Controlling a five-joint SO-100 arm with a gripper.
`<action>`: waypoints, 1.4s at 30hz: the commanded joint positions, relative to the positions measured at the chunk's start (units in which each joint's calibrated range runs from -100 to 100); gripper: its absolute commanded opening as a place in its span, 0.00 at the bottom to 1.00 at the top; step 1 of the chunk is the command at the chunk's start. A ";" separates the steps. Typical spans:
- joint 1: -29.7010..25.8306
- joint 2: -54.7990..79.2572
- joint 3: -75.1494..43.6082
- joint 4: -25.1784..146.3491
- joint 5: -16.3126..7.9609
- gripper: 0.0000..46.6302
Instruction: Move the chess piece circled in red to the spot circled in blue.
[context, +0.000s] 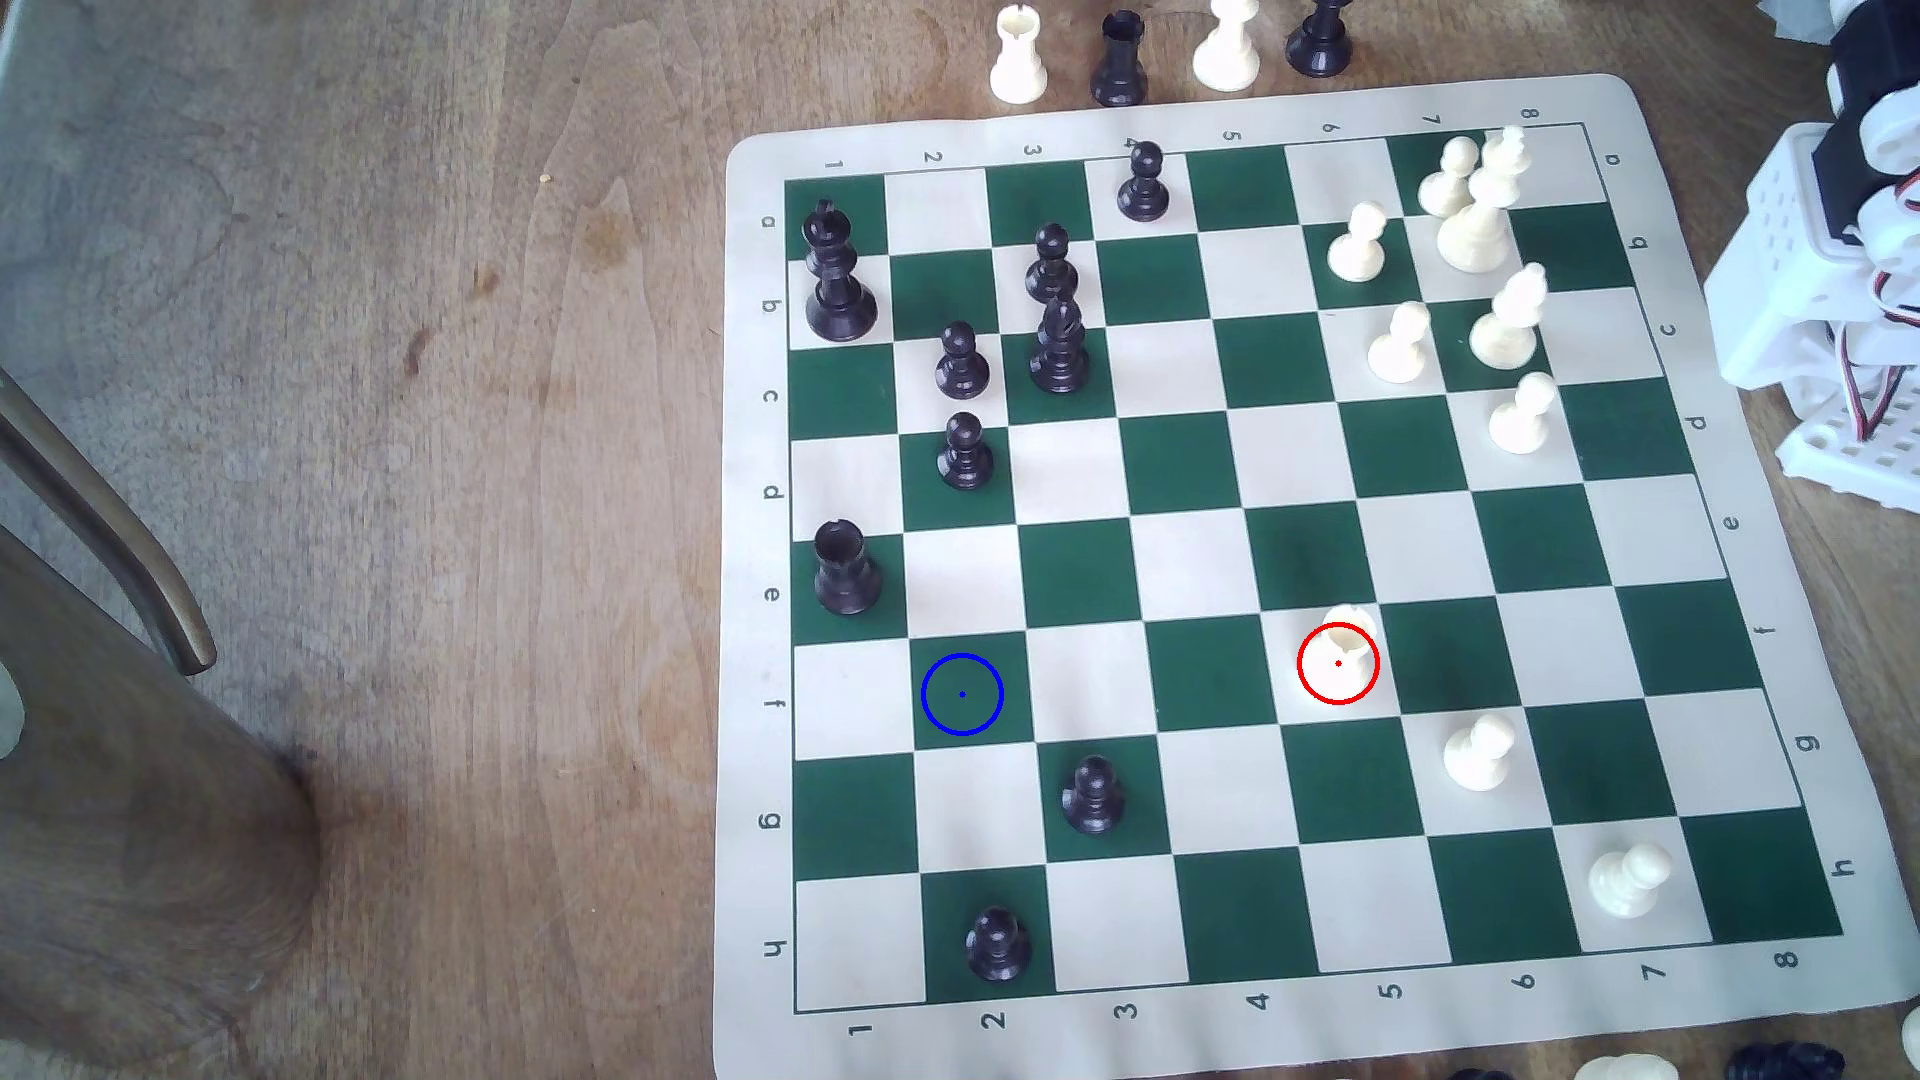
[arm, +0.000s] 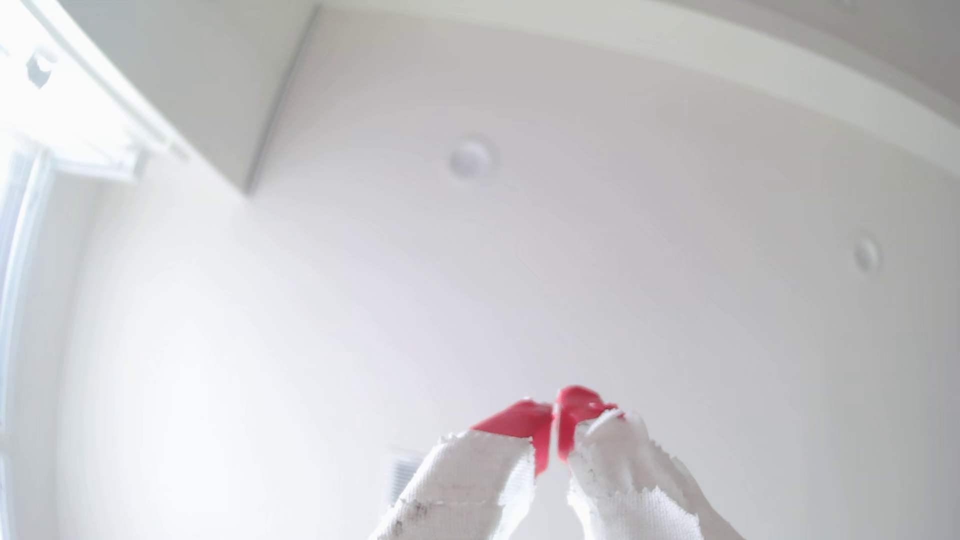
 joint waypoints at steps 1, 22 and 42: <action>-0.43 0.05 0.99 -1.19 -0.29 0.00; 0.19 0.05 -8.98 49.02 -1.61 0.00; -1.53 0.05 -35.00 128.05 -1.27 0.26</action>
